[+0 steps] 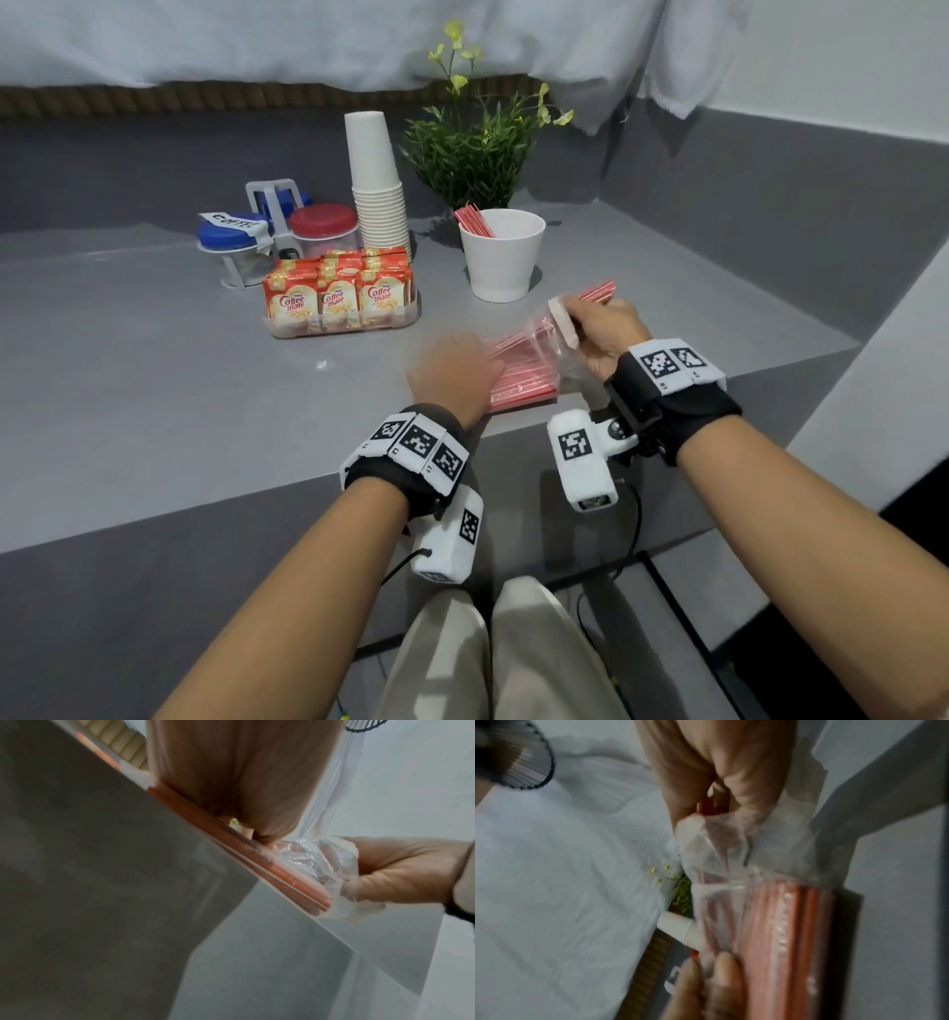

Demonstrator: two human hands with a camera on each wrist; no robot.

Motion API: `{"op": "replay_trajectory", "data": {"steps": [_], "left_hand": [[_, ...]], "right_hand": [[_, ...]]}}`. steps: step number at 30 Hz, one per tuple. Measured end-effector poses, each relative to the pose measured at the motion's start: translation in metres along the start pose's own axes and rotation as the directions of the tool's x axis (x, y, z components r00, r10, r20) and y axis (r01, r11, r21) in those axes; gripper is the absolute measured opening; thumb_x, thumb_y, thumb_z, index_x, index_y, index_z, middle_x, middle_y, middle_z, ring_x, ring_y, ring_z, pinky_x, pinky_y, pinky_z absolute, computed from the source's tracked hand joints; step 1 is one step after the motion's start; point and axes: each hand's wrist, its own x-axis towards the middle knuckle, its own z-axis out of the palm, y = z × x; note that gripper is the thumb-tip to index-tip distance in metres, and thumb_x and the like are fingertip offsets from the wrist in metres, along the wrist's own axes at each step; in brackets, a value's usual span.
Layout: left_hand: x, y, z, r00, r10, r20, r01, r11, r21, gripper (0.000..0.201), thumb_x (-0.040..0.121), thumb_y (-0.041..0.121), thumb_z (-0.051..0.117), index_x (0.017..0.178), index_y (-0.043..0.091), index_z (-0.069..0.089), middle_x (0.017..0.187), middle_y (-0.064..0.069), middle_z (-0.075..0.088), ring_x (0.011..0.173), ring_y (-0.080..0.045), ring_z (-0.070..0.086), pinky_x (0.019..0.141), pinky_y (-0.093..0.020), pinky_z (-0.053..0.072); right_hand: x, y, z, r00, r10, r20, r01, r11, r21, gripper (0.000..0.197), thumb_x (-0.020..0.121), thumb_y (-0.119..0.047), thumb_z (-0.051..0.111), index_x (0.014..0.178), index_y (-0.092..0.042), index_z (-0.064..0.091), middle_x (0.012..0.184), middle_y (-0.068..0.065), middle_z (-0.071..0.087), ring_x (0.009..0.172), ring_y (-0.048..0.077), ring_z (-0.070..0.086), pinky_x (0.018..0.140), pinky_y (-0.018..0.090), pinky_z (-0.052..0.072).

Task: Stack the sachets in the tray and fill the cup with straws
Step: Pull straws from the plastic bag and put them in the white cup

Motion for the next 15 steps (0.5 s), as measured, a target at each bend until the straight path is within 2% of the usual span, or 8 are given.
{"op": "replay_trajectory", "data": {"steps": [3, 5, 7, 8, 10, 12, 14, 15], "left_hand": [[0.000, 0.000, 0.000, 1.000, -0.002, 0.009, 0.002, 1.000, 0.004, 0.033, 0.098, 0.036, 0.035, 0.122, 0.014, 0.040, 0.127, -0.011, 0.041, 0.119, -0.030, 0.037, 0.099, -0.041, 0.029], [0.000, 0.001, 0.000, 1.000, -0.004, 0.007, 0.004, 1.000, 0.010, 0.032, 0.098, 0.035, 0.035, 0.122, 0.014, 0.040, 0.128, -0.011, 0.041, 0.120, -0.030, 0.037, 0.099, -0.042, 0.029], [0.000, 0.002, 0.001, 1.000, 0.001, 0.009, -0.001, 1.000, 0.015, 0.032, 0.098, 0.034, 0.034, 0.123, 0.014, 0.040, 0.127, -0.011, 0.040, 0.120, -0.030, 0.036, 0.100, -0.042, 0.029], [0.000, 0.002, 0.001, 1.000, 0.006, 0.010, -0.006, 1.000, 0.018, 0.032, 0.098, 0.034, 0.034, 0.124, 0.014, 0.039, 0.128, -0.011, 0.040, 0.120, -0.030, 0.036, 0.100, -0.042, 0.029], [0.000, 0.001, 0.001, 1.000, 0.012, 0.009, -0.012, 1.000, 0.019, 0.033, 0.098, 0.033, 0.034, 0.125, 0.015, 0.039, 0.128, -0.011, 0.040, 0.120, -0.030, 0.036, 0.100, -0.042, 0.028], [0.000, 0.001, 0.001, 1.000, 0.016, 0.006, -0.016, 1.000, 0.005, 0.032, 0.098, 0.033, 0.035, 0.125, 0.015, 0.039, 0.128, -0.011, 0.039, 0.120, -0.029, 0.035, 0.099, -0.041, 0.029], [-0.001, 0.000, 0.001, 1.000, 0.025, 0.001, -0.025, 1.000, -0.018, 0.034, 0.097, 0.033, 0.038, 0.127, 0.017, 0.039, 0.129, -0.010, 0.038, 0.122, -0.028, 0.034, 0.100, -0.041, 0.029], [-0.001, 0.000, 0.001, 0.999, 0.036, 0.002, -0.036, 0.999, -0.033, 0.035, 0.096, 0.033, 0.040, 0.129, 0.020, 0.039, 0.130, -0.009, 0.038, 0.123, -0.028, 0.032, 0.101, -0.042, 0.028]], "right_hand": [[0.004, -0.003, -0.001, 0.999, 0.017, 0.042, -0.026, 0.975, 0.221, 0.012, 0.081, 0.008, 0.056, 0.073, -0.001, 0.052, 0.048, 0.008, 0.051, 0.033, 0.007, 0.043, 0.031, 0.014, 0.035], [0.001, 0.002, 0.003, 0.994, 0.065, 0.088, -0.083, 0.974, 0.211, 0.013, 0.083, 0.003, 0.058, 0.071, 0.000, 0.052, 0.048, 0.008, 0.050, 0.038, 0.010, 0.044, 0.034, 0.017, 0.040], [-0.005, 0.010, 0.010, 0.991, 0.078, 0.110, -0.087, 0.992, 0.087, 0.014, 0.084, -0.005, 0.061, 0.075, 0.003, 0.054, 0.057, 0.015, 0.051, 0.045, 0.017, 0.048, 0.042, 0.025, 0.047], [-0.008, 0.013, 0.015, 0.994, 0.052, 0.095, -0.053, 0.999, 0.005, 0.016, 0.084, -0.006, 0.060, 0.074, 0.004, 0.051, 0.059, 0.019, 0.049, 0.043, 0.020, 0.047, 0.044, 0.029, 0.045], [-0.010, 0.015, 0.023, 0.996, -0.049, 0.068, 0.057, 0.990, -0.125, 0.023, 0.084, -0.010, 0.055, 0.064, -0.001, 0.047, 0.057, 0.018, 0.045, 0.043, 0.025, 0.046, 0.050, 0.034, 0.044], [-0.007, 0.015, 0.028, 0.991, -0.132, 0.027, 0.134, 0.958, -0.252, 0.020, 0.077, -0.024, 0.054, 0.065, -0.008, 0.052, 0.063, 0.016, 0.054, 0.062, 0.032, 0.057, 0.066, 0.040, 0.051], [-0.005, 0.011, 0.026, 0.982, -0.182, -0.049, 0.155, 0.930, -0.333, 0.016, 0.076, -0.029, 0.053, 0.073, -0.014, 0.056, 0.075, 0.011, 0.060, 0.076, 0.030, 0.059, 0.075, 0.039, 0.050], [-0.004, 0.010, 0.024, 0.974, -0.214, -0.073, 0.178, 0.925, -0.336, 0.014, 0.080, -0.025, 0.051, 0.070, -0.015, 0.053, 0.073, 0.008, 0.058, 0.074, 0.027, 0.056, 0.073, 0.037, 0.047]]}}
